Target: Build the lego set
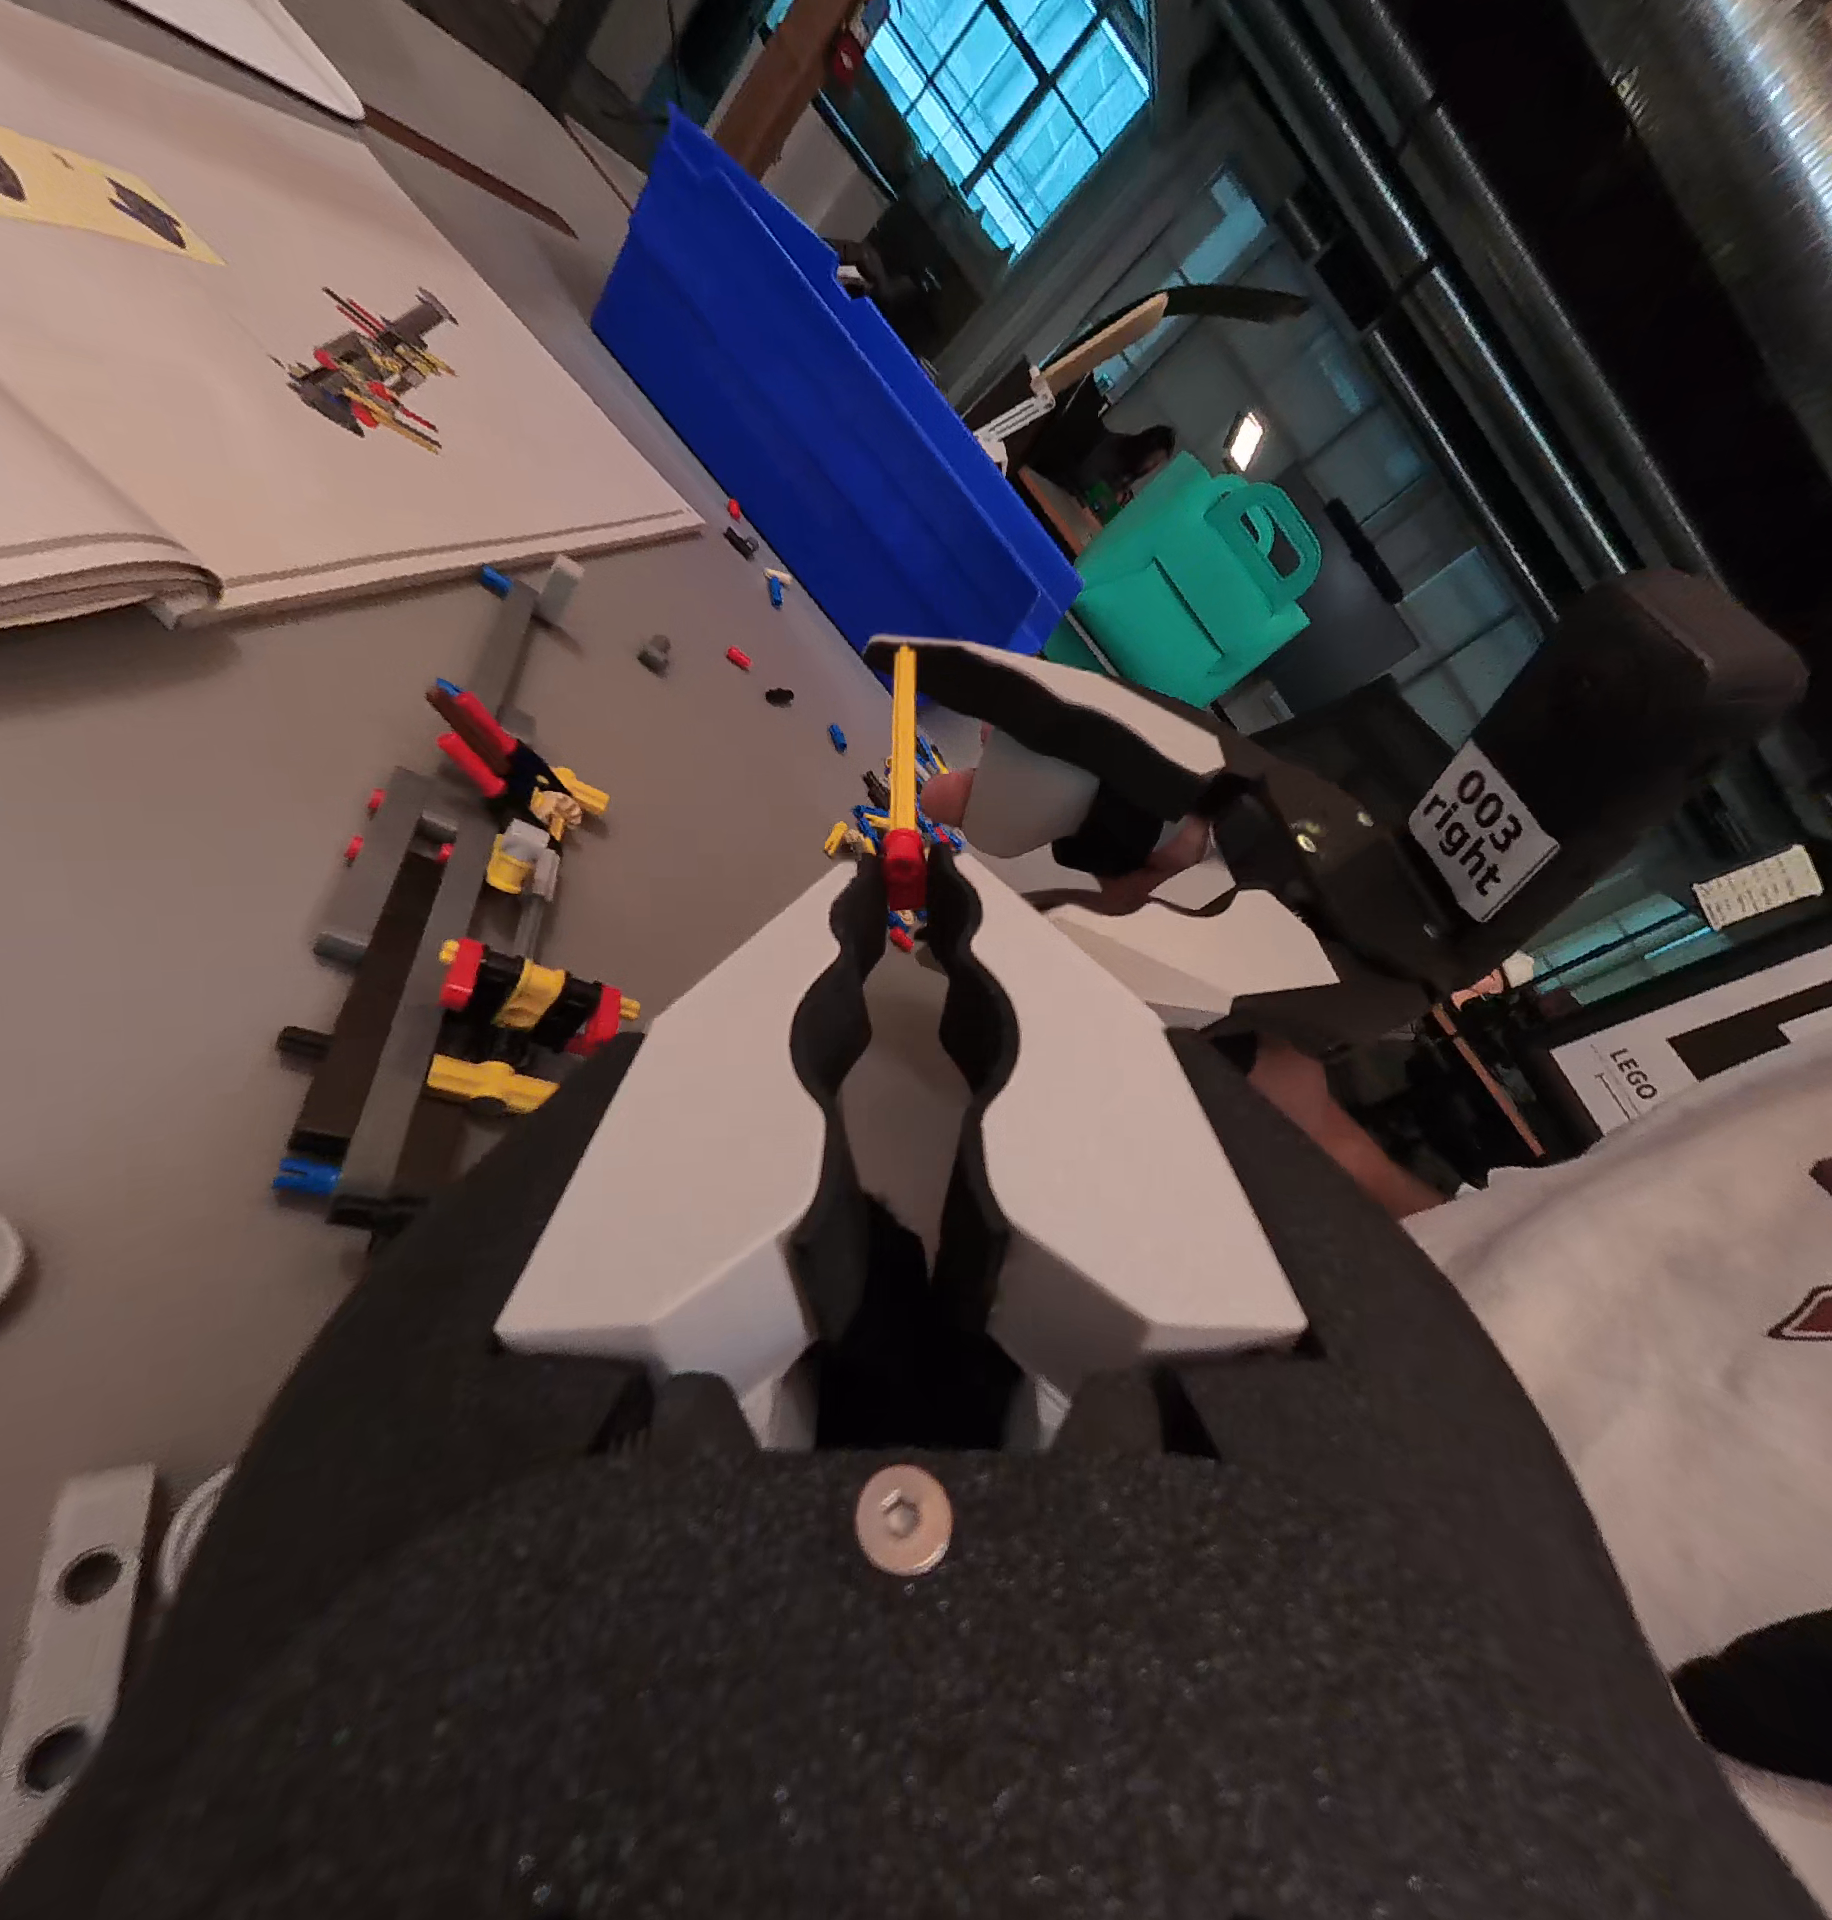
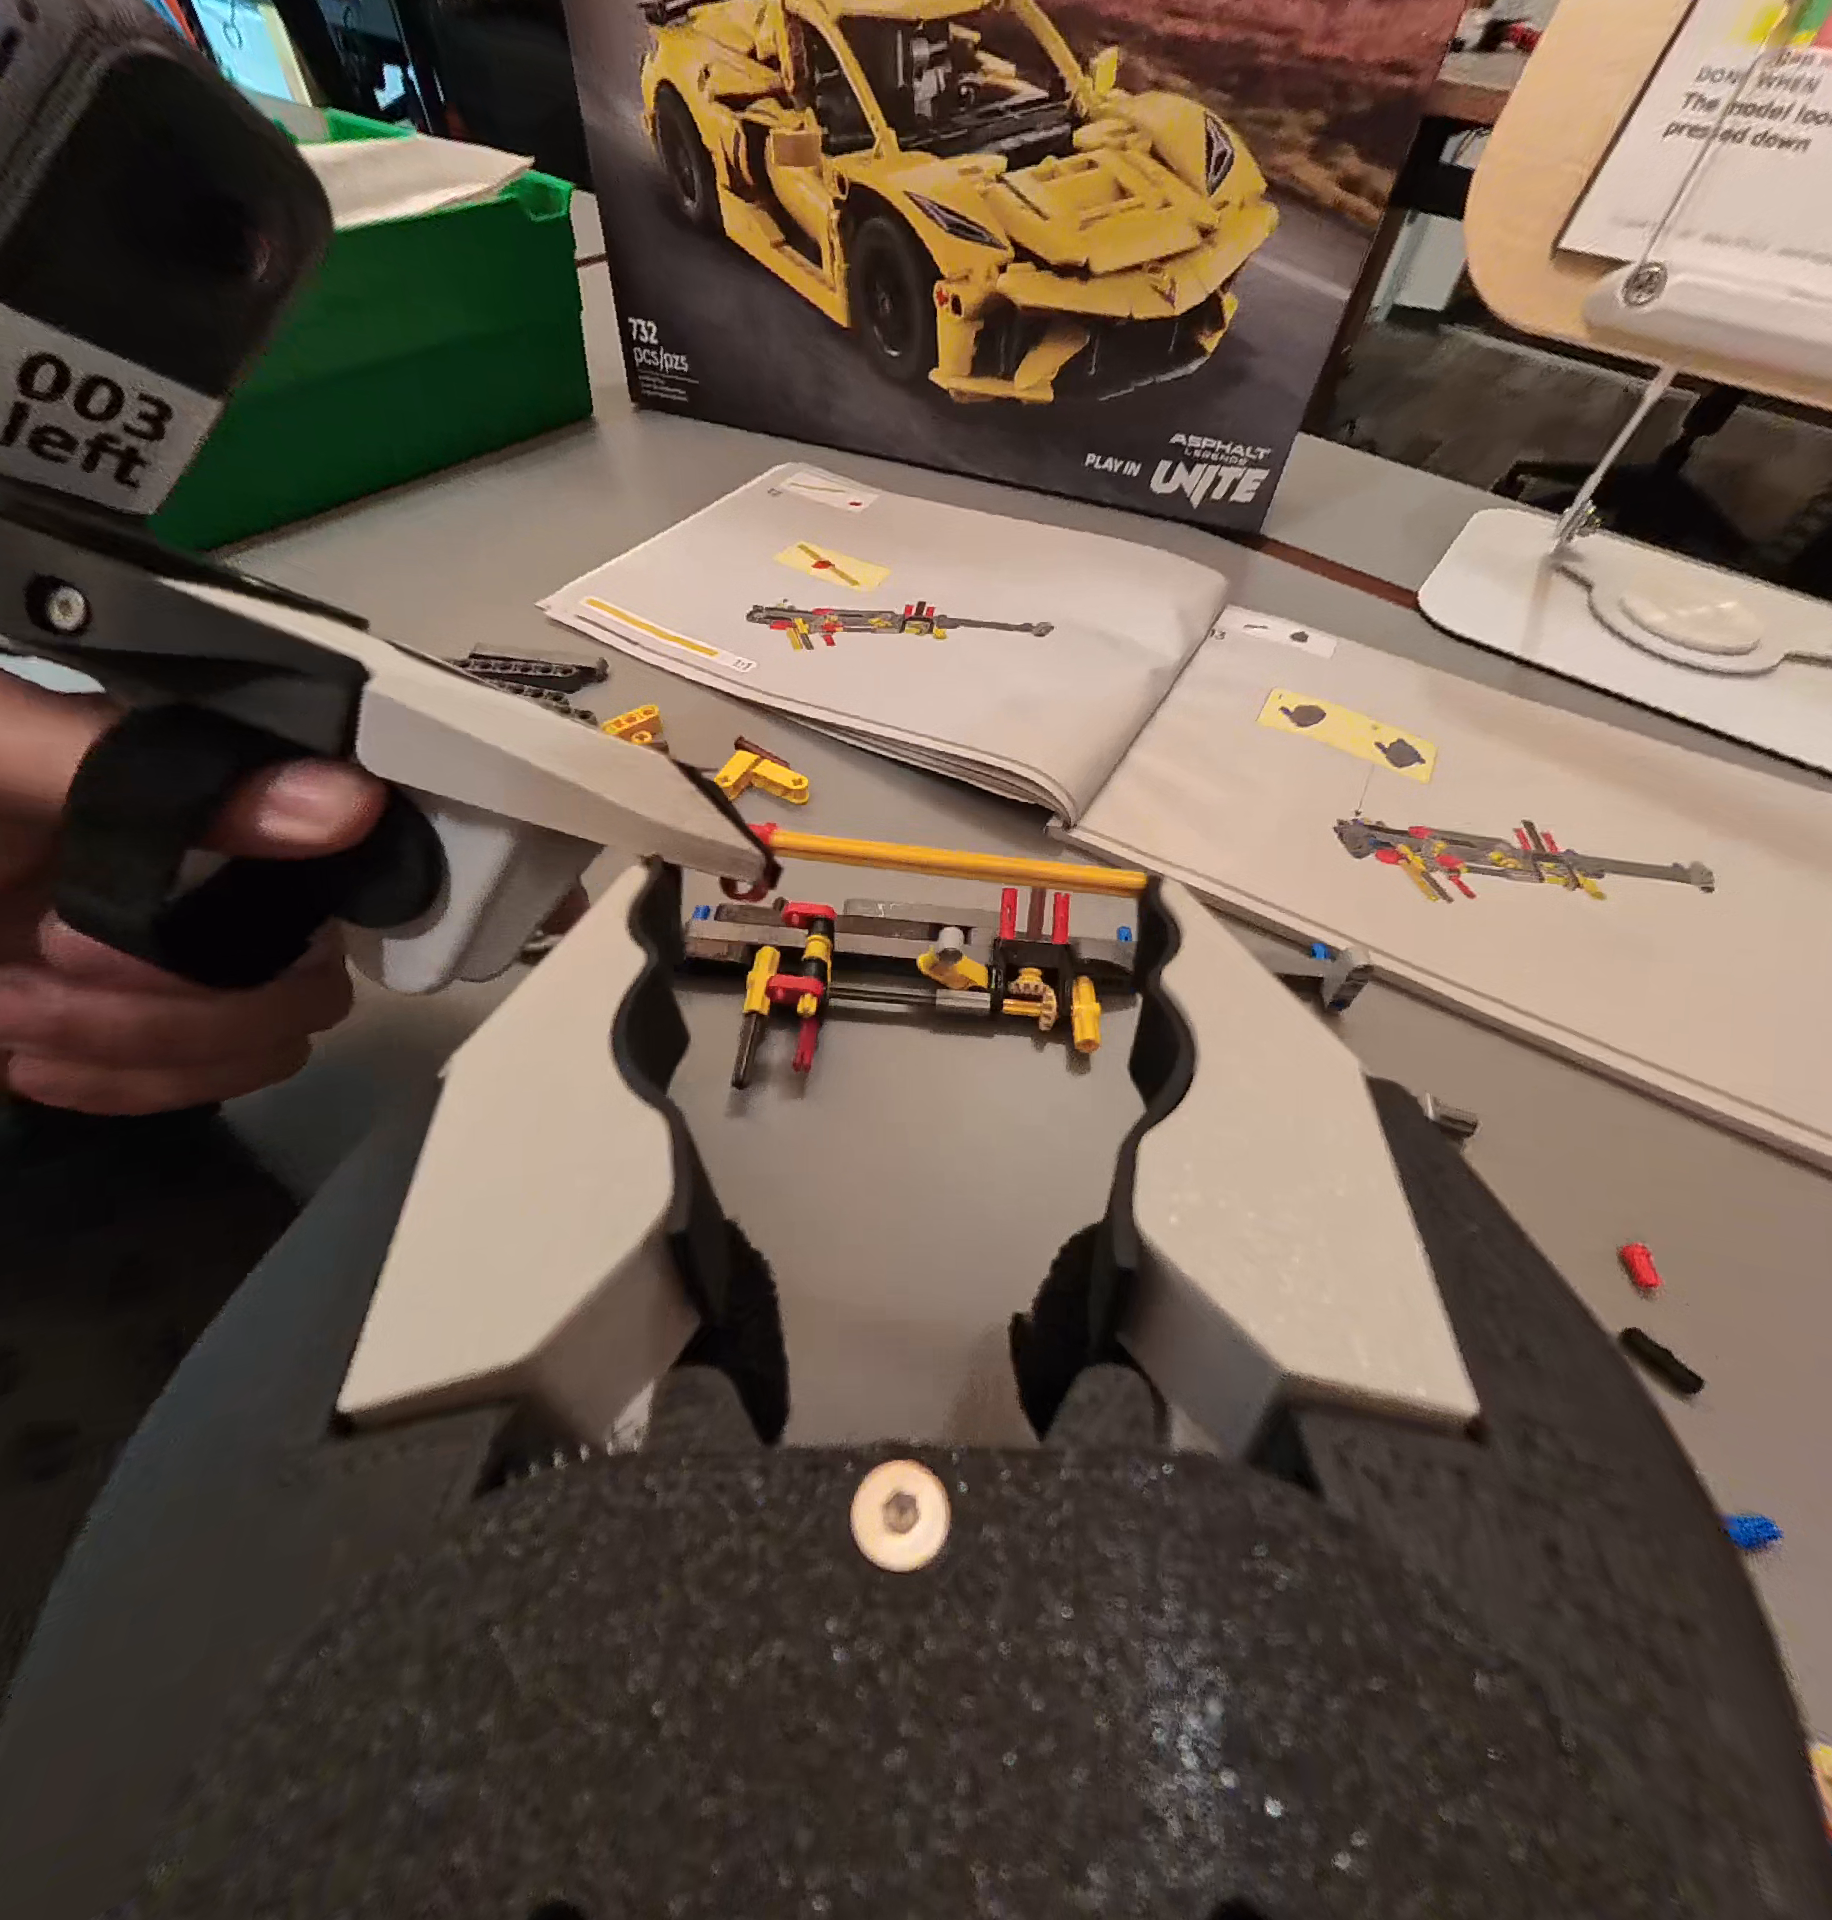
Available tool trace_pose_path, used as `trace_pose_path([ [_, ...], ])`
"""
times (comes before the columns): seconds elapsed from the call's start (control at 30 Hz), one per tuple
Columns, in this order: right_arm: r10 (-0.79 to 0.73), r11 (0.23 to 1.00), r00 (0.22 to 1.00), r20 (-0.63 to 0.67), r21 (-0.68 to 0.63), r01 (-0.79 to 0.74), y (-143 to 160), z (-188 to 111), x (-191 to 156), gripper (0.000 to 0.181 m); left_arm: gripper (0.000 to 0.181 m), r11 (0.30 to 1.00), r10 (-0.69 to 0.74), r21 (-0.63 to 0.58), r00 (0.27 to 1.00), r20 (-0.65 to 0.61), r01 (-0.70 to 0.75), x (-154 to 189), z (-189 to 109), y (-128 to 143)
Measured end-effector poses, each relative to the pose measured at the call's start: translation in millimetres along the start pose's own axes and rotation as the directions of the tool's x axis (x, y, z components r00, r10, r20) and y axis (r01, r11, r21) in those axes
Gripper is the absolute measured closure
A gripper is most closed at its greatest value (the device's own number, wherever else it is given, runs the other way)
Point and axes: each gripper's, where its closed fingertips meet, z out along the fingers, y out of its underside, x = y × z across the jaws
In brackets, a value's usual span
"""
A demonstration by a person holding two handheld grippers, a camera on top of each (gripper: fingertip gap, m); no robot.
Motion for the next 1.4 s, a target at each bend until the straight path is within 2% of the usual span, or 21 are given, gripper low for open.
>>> trace_pose_path([
  [0.07,-0.018,1.0,1.0,-0.009,-0.011,0.018,2,0,1,0.101,0.175,1.0,0.005,-0.017,1.0,-0.027,-0.005,4,-2,1],
  [0.17,-0.035,0.999,0.999,0.007,-0.008,0.035,1,-2,-1,0.1,0.175,0.999,0.032,-0.039,0.999,-0.035,-0.033,9,-4,3],
  [0.43,-0.061,0.998,0.996,0.058,-0.005,0.062,0,-3,-7,0.1,0.176,0.997,-0.026,-0.079,0.995,-0.095,0.019,15,-8,7],
  [0.57,-0.035,0.999,0.997,0.063,0.004,0.035,0,-2,-8,0.101,0.175,0.996,0.02,-0.091,0.997,-0.074,-0.027,14,-8,7],
  [0.8,-0.191,0.981,0.978,0.086,0.021,0.19,5,0,-15,0.101,0.175,0.97,0.113,-0.213,0.993,-0.046,-0.121,9,-12,20],
  [1.03,-0.218,0.976,0.969,0.116,0.036,0.215,11,-2,-16,0.101,0.176,0.941,0.169,-0.288,0.984,-0.05,-0.176,9,-10,29],
  [1.2,-0.205,0.976,0.967,0.151,-0.05,0.214,25,2,-18,0.103,0.175,0.92,0.218,-0.319,0.974,-0.064,-0.227,-4,-14,34],
  [1.27,-0.148,0.987,0.96,0.236,-0.019,0.157,22,-5,-21,0.112,0.175,0.854,0.429,-0.303,0.902,-0.051,-0.423,-15,-21,30],
  [1.33,0.025,1.0,0.942,0.335,0.001,-0.026,16,-12,-16,0.125,0.175,0.709,0.652,-0.329,0.758,-0.029,-0.623,-30,-27,32],
  [1.4,0.195,0.978,0.844,0.499,-0.035,-0.206,13,-17,-24,0.125,0.175,0.598,0.774,-0.26,0.63,-0.058,-0.758,-25,-28,31],
])
